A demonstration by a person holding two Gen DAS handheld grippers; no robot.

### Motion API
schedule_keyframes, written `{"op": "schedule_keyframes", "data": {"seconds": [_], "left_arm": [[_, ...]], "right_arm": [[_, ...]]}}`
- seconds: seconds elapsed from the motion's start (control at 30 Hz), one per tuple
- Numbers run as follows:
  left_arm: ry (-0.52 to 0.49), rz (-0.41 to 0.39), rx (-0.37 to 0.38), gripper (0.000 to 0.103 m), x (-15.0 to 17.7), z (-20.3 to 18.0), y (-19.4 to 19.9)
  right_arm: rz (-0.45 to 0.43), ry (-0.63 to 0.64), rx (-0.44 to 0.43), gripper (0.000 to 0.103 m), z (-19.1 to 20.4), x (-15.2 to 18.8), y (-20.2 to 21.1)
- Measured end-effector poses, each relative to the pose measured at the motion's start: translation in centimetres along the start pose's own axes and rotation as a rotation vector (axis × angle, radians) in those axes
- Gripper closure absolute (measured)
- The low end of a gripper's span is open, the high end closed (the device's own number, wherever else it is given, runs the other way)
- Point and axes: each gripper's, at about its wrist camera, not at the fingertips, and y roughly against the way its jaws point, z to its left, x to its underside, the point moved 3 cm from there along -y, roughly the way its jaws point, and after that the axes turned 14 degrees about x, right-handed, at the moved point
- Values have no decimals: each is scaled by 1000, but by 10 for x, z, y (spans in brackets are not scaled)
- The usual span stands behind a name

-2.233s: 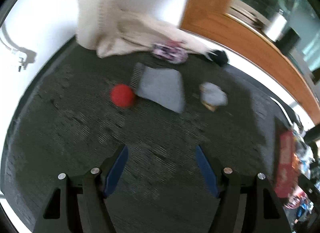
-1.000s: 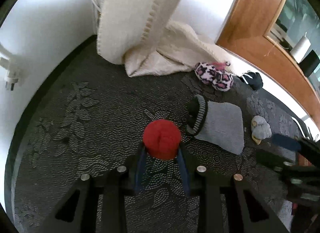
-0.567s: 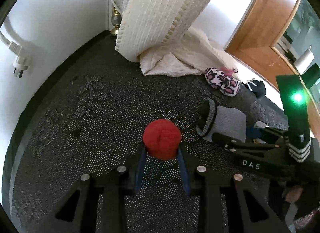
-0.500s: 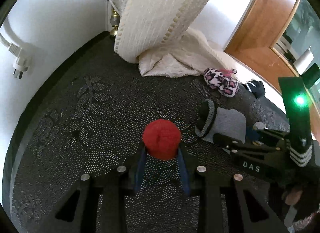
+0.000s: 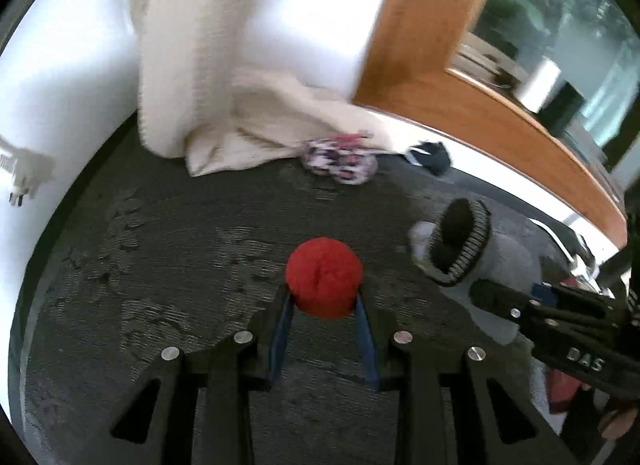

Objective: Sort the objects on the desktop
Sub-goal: 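Carry both into the tray, left releasing red ball while right releases grey sock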

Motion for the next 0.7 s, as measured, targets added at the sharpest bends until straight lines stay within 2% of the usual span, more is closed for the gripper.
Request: {"op": "schedule_keyframes", "data": {"seconds": [0.2, 0.5, 0.7], "left_arm": [[-89, 33, 74, 71, 18, -71, -5], [-242, 98, 215, 71, 54, -205, -18], [-334, 148, 308, 71, 79, -291, -28]], "right_arm": [[-30, -159, 62, 67, -83, 45, 47], [-68, -416, 190, 67, -224, 124, 115], [-80, -536, 235, 67, -284, 166, 139]]}}
